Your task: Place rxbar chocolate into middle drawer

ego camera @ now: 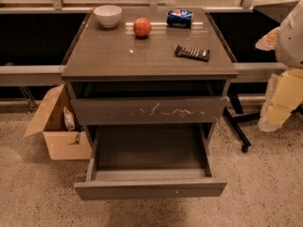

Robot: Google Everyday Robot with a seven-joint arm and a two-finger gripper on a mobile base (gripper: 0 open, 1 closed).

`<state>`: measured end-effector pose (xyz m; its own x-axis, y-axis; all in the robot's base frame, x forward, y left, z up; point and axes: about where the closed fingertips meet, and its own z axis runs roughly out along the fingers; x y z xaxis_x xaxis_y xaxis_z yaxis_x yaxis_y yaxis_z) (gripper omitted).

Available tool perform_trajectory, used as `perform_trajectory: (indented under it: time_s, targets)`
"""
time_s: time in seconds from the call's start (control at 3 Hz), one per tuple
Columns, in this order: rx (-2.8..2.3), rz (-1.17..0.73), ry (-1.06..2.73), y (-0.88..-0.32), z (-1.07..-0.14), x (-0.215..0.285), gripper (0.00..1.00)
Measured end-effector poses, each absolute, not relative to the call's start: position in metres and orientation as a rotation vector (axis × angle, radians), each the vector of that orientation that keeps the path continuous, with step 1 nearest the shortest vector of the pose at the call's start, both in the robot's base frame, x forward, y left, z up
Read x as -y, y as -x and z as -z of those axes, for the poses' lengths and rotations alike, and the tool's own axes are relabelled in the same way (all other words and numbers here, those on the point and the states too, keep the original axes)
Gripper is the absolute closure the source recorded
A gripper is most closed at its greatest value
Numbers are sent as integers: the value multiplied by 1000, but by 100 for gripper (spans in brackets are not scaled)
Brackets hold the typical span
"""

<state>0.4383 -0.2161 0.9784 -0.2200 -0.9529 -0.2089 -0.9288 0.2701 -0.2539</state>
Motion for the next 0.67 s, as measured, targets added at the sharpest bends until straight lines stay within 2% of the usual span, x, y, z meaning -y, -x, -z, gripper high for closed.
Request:
perform_trajectory:
  time_s: [0.33, 0.67]
  targets:
    - [-2226, 106, 1720, -438, -978, 216, 16]
    - [-2226, 106, 1720, -438, -978, 216, 16]
